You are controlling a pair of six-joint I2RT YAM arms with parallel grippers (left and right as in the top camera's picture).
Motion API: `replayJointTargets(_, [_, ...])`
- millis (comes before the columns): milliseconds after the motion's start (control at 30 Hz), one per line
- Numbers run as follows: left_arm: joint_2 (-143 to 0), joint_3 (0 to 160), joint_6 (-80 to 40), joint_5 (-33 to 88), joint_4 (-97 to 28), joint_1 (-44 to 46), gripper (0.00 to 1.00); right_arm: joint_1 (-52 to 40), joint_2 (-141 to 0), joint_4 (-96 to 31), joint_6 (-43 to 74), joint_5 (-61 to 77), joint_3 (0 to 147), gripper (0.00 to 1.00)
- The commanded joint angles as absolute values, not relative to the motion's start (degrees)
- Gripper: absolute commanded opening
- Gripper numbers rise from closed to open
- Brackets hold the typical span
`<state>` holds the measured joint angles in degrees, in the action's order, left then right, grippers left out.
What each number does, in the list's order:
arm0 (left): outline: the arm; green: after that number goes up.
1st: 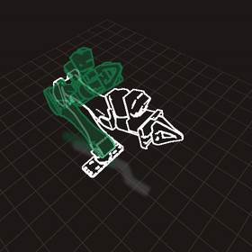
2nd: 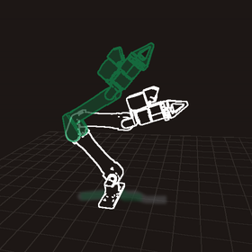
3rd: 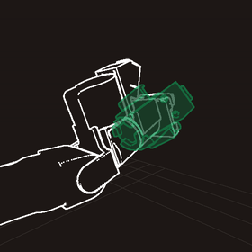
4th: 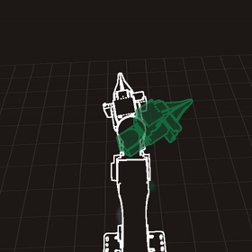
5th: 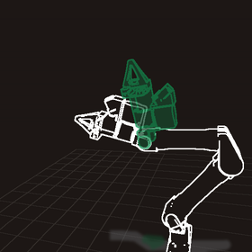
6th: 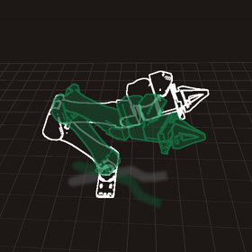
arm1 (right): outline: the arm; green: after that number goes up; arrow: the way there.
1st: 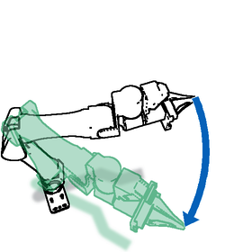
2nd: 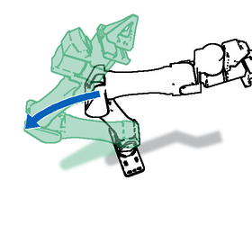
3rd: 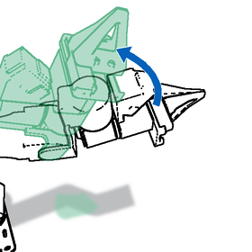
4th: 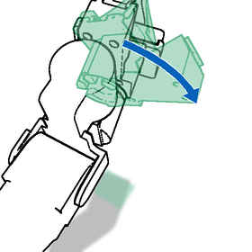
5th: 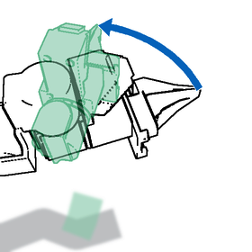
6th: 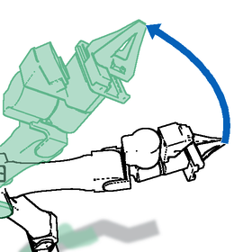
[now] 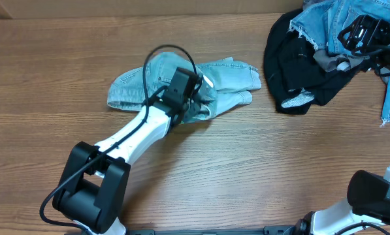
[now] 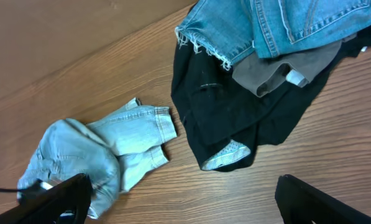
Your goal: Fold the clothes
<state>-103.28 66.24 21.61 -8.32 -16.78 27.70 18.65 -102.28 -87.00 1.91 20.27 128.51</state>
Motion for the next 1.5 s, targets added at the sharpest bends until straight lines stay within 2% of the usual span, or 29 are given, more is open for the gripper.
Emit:
replayJointTargets(0, [-103.7, 74.5, 22.1, -18.8, -15.4, 22.9, 0.04, 17.8, -100.6, -86.7, 1.9, 21.6, 128.6, 0.97])
replayJointTargets(233, [-103.8, 77.1, 14.0, -21.6, -8.4, 9.8, 0.04, 14.7, -100.6, -86.0, 1.5, 21.5, 128.6, 0.96])
replayJointTargets(367, [-103.8, 77.1, 0.3, -23.5, -10.3, 0.9, 0.05, 13.1, -100.7, -86.0, 1.5, 21.5, 128.6, 0.96])
replayJointTargets(433, [-103.3, 77.1, -3.4, -20.3, -13.2, -0.9, 0.29, 12.2, -100.9, -86.0, 1.2, 21.2, 128.6, 0.95])
replayJointTargets(467, [-102.8, 77.1, -3.4, -19.0, -14.5, -1.0, 0.36, 11.7, -101.1, -86.1, 1.0, 20.5, 128.6, 0.95])
replayJointTargets(500, [-102.2, 77.1, -3.4, -18.6, -15.6, -0.7, 0.52, 11.0, -101.4, -86.3, 1.0, 19.6, 128.6, 0.95])
replayJointTargets(533, [-101.0, 77.1, -3.4, -18.6, -16.8, 0.0, 0.85, 10.3, -101.8, -86.7, 0.9, 19.1, 128.6, 0.93])
replayJointTargets(567, [-99.7, 77.1, -3.4, -18.6, -17.7, 0.9, 1.0, 9.8, -102.3, -87.1, 0.8, 19.2, 128.6, 0.89])
replayJointTargets(600, [-98.2, 77.1, -3.4, -18.5, -18.8, 2.0, 1.0, 9.1, -102.9, -87.7, 0.8, 19.2, 128.6, 0.85])
replayJointTargets(700, [-93.4, 77.1, -3.4, -17.4, -24.2, 5.2, 1.0, 6.7, -104.8, -89.1, -1.3, 19.2, 128.6, 0.83])
replayJointTargets(800, [-89.2, 77.1, -3.4, -9.1, -32.6, 8.2, 1.0, 5.1, -107.2, -88.0, -2.0, 19.2, 127.1, 0.81])
replayJointTargets(900, [-88.7, 76.7, -3.2, -1.4, -41.1, 10.4, 1.0, 5.2, -108.0, -84.0, -3.3, 19.6, 120.2, 0.81])
replayJointTargets(967, [-88.7, 74.3, -3.5, -1.8, -43.3, 11.7, 1.0, 5.2, -108.0, -80.9, -3.9, 19.6, 114.3, 0.81])
replayJointTargets(1100, [-88.8, 69.0, -4.6, -2.0, -40.5, 12.5, 1.0, 5.2, -108.0, -74.6, -5.2, 20.5, 105.8, 0.81])
replayJointTargets(1267, [-88.8, 62.5, -3.6, -0.2, -35.8, 15.5, 0.93, 5.2, -108.0, -69.2, -6.5, 22.7, 102.6, 0.83])
replayJointTargets(1367, [-88.8, 58.3, -1.8, -2.1, -29.0, 18.3, 0.92, 5.2, -108.0, -67.8, -6.5, 22.9, 102.6, 0.86])
replayJointTargets(1467, [-89.3, 53.9, 0.3, -1.8, -18.4, 19.2, 0.83, 5.2, -108.0, -67.7, -6.5, 22.9, 102.6, 0.86])
